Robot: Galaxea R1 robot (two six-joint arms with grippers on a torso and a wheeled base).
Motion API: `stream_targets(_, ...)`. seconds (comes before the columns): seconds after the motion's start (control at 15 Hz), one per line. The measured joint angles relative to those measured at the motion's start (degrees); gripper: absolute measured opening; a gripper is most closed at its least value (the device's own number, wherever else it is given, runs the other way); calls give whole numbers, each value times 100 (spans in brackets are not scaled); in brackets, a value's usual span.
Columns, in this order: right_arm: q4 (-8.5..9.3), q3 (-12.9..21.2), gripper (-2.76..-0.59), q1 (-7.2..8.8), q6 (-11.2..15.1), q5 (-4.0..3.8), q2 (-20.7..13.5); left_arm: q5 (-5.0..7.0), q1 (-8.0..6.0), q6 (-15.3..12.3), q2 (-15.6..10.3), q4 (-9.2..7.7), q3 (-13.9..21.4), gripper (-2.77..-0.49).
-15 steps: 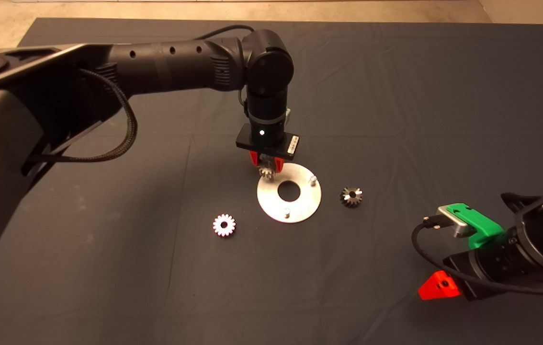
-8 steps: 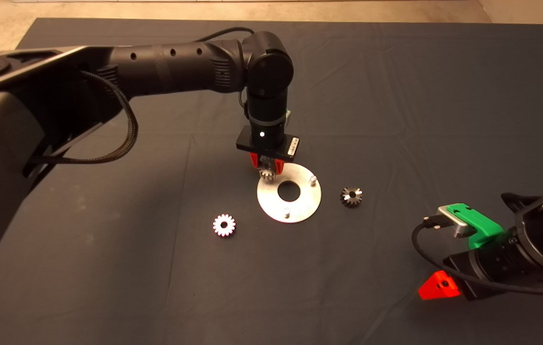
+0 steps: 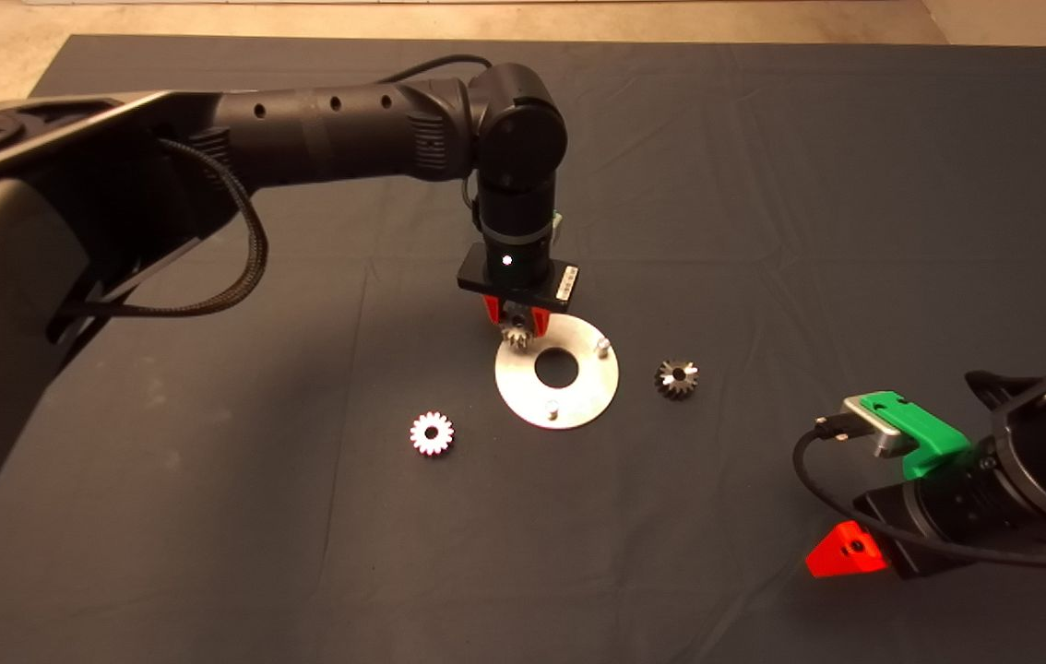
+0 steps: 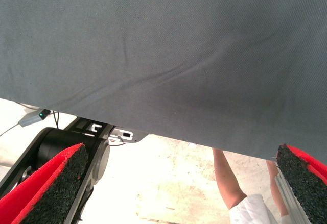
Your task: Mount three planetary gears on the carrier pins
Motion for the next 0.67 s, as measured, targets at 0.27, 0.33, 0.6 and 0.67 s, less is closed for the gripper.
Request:
stream_targets(0.27,2,0,-59,0,0,-2,0,-17,0,159,2,-1,-24,-227)
stream_targets(0.33,2,0,-59,0,0,-2,0,-17,0,160,2,-1,-24,-227)
stream_targets(0.6,2,0,-59,0,0,-2,0,-15,-2,160,2,2,-34,-221)
stream_targets(0.67,1,0,-59,0,0,1,0,-12,-2,160,2,2,-35,-221)
